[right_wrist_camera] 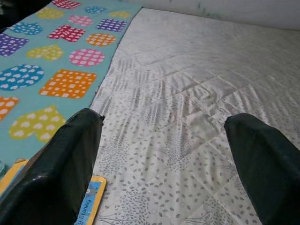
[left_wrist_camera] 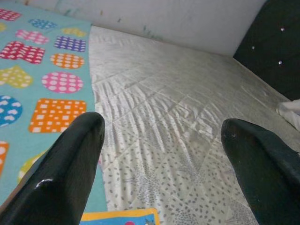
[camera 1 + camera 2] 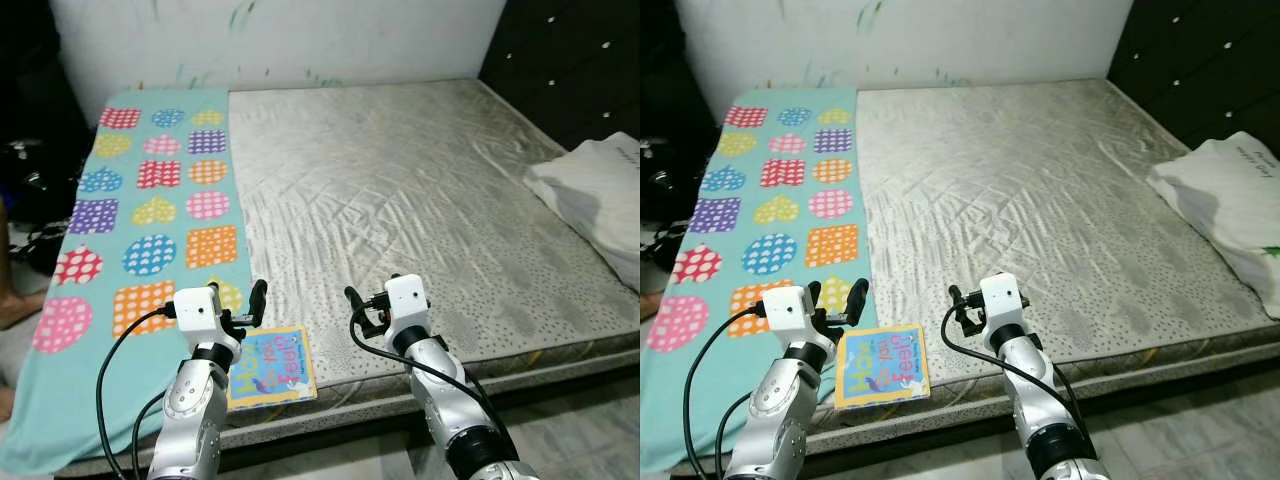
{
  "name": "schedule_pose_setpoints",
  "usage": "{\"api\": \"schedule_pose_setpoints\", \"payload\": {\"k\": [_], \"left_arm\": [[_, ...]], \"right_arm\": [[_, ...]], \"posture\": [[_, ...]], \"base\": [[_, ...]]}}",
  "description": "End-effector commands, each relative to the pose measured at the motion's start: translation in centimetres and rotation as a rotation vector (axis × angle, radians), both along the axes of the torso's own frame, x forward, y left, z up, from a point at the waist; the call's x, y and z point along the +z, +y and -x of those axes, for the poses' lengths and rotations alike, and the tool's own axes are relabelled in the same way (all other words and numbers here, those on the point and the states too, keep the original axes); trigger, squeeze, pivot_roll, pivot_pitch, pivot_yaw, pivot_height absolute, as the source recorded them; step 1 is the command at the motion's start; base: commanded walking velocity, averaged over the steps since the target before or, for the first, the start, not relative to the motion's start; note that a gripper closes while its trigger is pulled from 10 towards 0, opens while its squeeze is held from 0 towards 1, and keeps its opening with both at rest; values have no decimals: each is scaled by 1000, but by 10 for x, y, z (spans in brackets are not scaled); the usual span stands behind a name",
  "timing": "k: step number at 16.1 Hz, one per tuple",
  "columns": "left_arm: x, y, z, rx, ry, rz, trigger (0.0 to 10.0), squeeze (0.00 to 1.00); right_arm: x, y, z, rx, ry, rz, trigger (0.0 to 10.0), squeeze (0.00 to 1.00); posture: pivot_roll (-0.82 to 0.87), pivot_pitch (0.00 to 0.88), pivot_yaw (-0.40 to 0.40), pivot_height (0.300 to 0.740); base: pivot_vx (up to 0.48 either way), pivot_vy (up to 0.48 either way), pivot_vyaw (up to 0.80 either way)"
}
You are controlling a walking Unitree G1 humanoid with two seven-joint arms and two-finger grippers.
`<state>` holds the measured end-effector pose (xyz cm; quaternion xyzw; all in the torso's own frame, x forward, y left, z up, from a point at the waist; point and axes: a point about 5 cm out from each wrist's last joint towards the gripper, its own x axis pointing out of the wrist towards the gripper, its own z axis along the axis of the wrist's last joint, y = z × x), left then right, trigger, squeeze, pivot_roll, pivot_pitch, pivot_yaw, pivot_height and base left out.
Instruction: Clean up the room
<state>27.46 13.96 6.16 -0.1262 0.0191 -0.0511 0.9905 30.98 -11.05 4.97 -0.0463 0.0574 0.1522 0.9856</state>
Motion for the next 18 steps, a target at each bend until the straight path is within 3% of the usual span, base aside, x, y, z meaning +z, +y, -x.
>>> {"api": "schedule_pose_setpoints", "payload": {"k": [1, 5, 9, 13, 15, 16, 18], "left_arm": [[-1, -2, 1, -13, 11, -4, 10000, 0], [-1, -1, 1, -12, 10, -7, 10000, 0], [-3, -1, 2, -18, 18, -8, 10000, 0], [-5, 2, 4, -9, 27, -19, 10000, 0], [-7, 9, 8, 16, 34, -36, 10000, 0], [-11, 25, 17, 77, 46, -68, 10000, 0], [-13, 40, 30, 114, 55, -90, 10000, 0]], "right_arm": [[0, -4, 0, -8, 10, -3, 10000, 0], [0, -2, 0, -6, 7, -2, 10000, 0], [0, -1, 0, 1, 4, 7, 10000, 0], [-1, -2, 1, 7, -3, 5, 10000, 0], [1, -6, 2, -4, -9, -15, 10000, 0], [5, -18, 4, -25, -28, -34, 10000, 0], [9, -32, 7, -50, -51, -39, 10000, 0]], "posture": [[-58, 0, -28, 740], [-54, 0, -29, 740], [-52, 0, -25, 740], [-55, 0, -22, 740], [-55, 0, -25, 740], [-52, 0, -26, 740], [-49, 0, -30, 740]], "base": [[0, 0, -800], [0, 0, -700], [0, 0, 0], [262, 0, 0], [277, 0, 0], [0, 0, 0], [0, 0, 0]]}}
